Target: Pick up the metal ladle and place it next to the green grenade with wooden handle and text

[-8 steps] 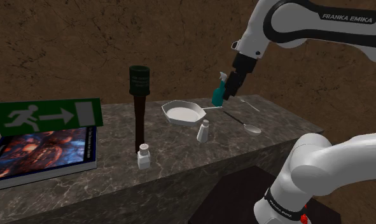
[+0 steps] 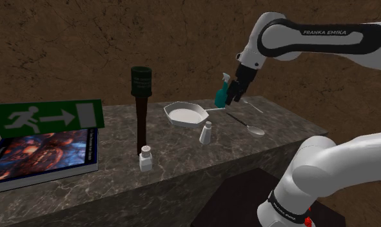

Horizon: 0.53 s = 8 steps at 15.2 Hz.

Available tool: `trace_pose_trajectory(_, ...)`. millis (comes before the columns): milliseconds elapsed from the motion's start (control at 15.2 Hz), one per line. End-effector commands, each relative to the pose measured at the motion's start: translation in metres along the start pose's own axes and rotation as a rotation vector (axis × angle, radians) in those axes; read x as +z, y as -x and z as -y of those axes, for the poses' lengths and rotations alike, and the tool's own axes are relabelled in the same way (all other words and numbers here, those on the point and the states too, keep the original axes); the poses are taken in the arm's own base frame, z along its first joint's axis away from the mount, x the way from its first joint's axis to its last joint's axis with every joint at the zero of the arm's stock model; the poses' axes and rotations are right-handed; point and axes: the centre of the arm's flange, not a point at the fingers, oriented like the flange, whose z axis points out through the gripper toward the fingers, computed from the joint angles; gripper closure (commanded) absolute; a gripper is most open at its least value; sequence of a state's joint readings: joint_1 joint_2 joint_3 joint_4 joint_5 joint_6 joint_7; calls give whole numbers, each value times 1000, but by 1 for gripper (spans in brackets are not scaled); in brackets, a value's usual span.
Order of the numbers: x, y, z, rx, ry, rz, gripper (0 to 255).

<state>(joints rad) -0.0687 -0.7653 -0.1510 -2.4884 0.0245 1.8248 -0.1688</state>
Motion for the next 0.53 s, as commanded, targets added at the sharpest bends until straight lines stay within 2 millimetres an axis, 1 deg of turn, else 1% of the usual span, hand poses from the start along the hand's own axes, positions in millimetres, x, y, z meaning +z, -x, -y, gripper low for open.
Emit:
trace_pose_trajectory(0, 13, -1, -25, 37, 6, -4, 0)
trace_pose_trajectory(462, 55, -2, -104, 165, 25, -16, 0)
